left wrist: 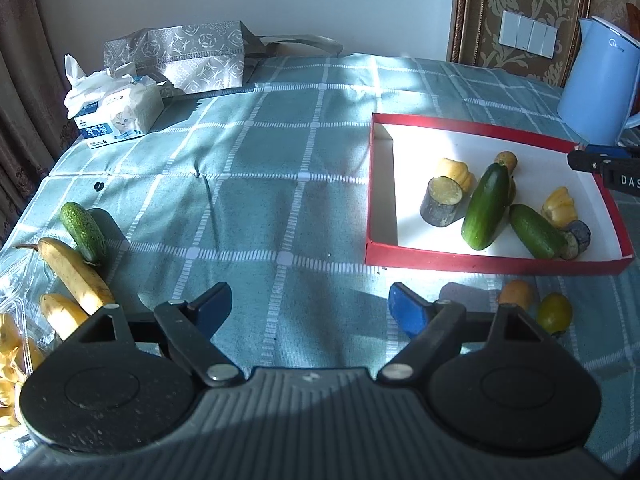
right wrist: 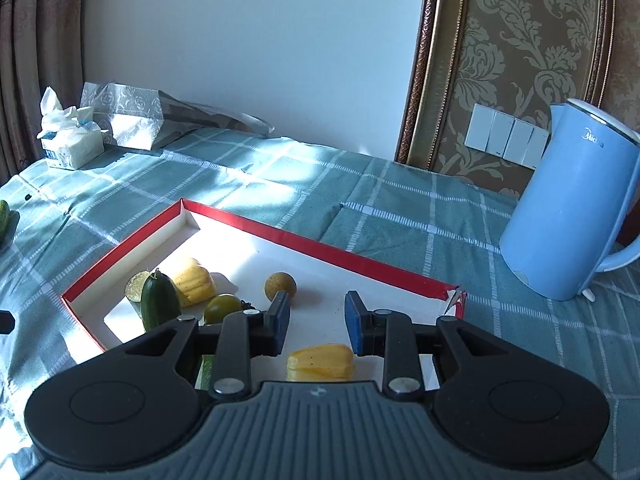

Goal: Organize fruits

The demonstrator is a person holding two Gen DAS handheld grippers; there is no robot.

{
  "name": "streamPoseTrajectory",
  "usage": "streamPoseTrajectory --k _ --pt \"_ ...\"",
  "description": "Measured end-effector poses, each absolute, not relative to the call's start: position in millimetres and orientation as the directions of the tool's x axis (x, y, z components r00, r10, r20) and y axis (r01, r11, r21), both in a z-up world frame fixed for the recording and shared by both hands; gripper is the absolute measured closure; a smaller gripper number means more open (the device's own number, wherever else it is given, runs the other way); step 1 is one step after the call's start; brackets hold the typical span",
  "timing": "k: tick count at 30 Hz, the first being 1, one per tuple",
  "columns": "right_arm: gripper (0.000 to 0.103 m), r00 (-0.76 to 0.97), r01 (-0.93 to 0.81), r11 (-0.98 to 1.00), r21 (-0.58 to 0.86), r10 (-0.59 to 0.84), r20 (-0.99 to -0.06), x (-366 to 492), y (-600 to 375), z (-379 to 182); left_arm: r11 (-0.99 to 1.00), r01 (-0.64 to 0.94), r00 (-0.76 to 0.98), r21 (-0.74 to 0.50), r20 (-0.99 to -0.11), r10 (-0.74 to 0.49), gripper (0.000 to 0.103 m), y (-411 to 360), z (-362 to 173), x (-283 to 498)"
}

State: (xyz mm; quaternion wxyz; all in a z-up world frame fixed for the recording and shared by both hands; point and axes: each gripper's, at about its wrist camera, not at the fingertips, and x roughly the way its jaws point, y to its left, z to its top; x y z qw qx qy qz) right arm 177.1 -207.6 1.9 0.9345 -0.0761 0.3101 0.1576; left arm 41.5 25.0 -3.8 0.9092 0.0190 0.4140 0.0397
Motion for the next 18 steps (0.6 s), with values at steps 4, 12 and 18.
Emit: streamPoseTrajectory --k 4,12,18 --pt "0.072 0.745 -0.3 0.953 0.047 0.265 -0.612 145.9 -234.2 7.1 0.998 0.011 0.662 0.058 -0.749 0.036 0.019 11.7 -3.7 40.2" --pt "0.072 0.723 -0.232 0.972 0.025 0.189 -0.665 69.8 -264.9 -13.7 0.966 0.241 0.677 0.09 -0.729 -0.101 0.017 -42.0 -13.8 32.7" --pt "0.072 0.706 -0.177 0.984 0.008 0.133 -0.696 32.5 -274.4 -27.3 0.958 0.274 0.652 0.088 -0.749 -0.118 0.017 -58.9 -21.4 39.3"
